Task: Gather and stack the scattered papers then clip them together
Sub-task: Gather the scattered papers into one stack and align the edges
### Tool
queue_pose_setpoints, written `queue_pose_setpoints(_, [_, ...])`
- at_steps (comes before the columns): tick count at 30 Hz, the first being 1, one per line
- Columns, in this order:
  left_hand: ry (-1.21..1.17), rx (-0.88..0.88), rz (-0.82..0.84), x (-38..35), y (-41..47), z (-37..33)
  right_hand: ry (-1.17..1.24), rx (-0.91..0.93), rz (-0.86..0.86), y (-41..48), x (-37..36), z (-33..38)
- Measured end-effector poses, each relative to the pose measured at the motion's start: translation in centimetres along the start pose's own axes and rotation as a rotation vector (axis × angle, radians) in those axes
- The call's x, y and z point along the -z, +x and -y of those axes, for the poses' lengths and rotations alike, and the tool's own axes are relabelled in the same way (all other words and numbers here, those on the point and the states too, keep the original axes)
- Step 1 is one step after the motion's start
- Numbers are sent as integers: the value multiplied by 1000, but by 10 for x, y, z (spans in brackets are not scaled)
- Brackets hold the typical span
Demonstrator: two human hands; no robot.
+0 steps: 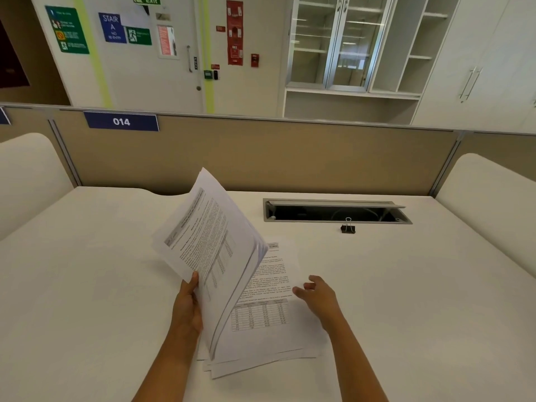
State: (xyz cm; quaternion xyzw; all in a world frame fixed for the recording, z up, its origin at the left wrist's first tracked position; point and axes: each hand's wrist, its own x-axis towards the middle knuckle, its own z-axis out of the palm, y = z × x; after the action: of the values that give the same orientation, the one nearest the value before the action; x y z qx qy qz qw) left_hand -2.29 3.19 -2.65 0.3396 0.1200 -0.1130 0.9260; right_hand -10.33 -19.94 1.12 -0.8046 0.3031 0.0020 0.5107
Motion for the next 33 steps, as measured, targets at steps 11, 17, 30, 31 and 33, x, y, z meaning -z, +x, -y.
queue_pose_setpoints(11, [32,37,-21,0,-1,-1,117,-77,91,0,-6,6])
queue_pose_setpoints(17, [55,18,-51,5,3,-5,48,58,101,-12,16,11])
queue_pose_setpoints(30, [503,-8,71,-5,4,-3,-68,352,-628,-116,199,89])
queue_pose_setpoints(31, [567,3,80,-5,6,-3,-32,357,-621,-117,200,90])
queue_pose_setpoints(33, [695,20,95,-7,6,-2,-39,342,-565,-113,192,92])
